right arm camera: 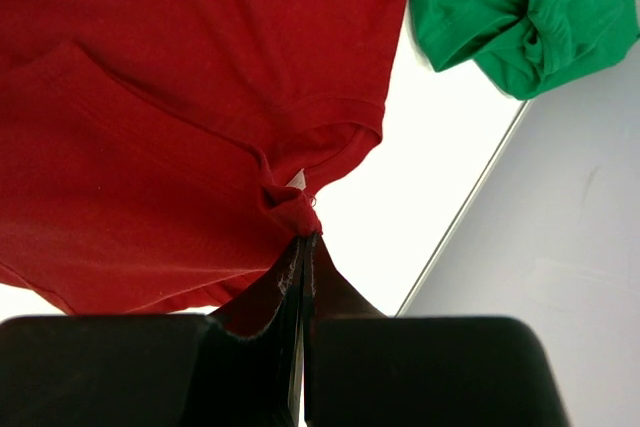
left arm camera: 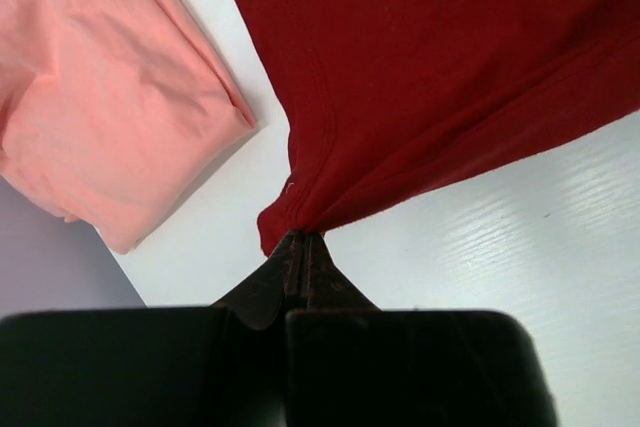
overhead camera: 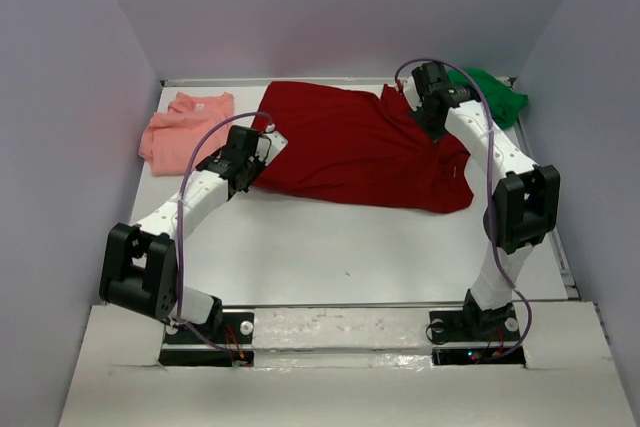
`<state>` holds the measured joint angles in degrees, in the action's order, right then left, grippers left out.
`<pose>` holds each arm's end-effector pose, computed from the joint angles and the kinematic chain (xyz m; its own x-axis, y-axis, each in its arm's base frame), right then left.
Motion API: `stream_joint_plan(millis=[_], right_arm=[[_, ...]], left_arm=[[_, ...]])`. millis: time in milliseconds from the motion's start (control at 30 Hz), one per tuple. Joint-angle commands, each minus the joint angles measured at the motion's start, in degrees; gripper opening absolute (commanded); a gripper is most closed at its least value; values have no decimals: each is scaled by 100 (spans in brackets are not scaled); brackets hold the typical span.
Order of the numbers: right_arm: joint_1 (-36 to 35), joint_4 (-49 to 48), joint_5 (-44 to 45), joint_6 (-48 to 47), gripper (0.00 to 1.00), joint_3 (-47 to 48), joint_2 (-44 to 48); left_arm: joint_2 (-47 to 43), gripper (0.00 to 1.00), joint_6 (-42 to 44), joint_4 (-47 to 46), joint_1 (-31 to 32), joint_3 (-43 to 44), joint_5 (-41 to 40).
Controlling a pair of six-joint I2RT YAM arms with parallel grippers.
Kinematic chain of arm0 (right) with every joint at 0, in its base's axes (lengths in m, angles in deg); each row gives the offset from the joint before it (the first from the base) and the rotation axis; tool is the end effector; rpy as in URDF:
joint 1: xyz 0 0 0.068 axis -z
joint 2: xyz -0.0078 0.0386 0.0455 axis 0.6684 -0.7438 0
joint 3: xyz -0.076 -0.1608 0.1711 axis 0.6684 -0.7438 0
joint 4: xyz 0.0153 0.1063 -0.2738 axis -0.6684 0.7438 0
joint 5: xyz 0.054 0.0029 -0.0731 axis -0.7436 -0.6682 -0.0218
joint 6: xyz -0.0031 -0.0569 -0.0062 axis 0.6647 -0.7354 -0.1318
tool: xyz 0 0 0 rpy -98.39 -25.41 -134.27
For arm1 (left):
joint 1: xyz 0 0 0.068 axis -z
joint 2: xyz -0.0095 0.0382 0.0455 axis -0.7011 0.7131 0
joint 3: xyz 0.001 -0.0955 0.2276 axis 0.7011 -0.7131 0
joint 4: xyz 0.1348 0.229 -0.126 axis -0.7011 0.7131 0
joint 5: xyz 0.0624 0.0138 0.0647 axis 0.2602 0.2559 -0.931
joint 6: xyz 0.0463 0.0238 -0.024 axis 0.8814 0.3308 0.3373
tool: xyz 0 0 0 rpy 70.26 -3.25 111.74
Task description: Fold and stack the t-shirts
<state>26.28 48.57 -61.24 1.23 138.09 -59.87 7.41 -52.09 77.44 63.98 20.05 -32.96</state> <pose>0.4161 0.1014 0.2701 -0.7130 -0.6195 -0.3284 -0.4239 0.7539 -0.5020 0.3273 -0.1078 0.2027 -0.4342 0.7191 -0.5426 0.5218 0.6917 0.4993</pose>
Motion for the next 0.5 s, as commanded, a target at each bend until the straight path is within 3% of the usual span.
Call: stream_joint_plan(millis=[0,467], right_arm=[[37,-266,245,-26,0,319,114],[37,-415,404,-263,0,943,-492]], left_arm=[[-22,0,-67,-11,49,140,-198],[233,0,-322,-697,172,254,-1103]])
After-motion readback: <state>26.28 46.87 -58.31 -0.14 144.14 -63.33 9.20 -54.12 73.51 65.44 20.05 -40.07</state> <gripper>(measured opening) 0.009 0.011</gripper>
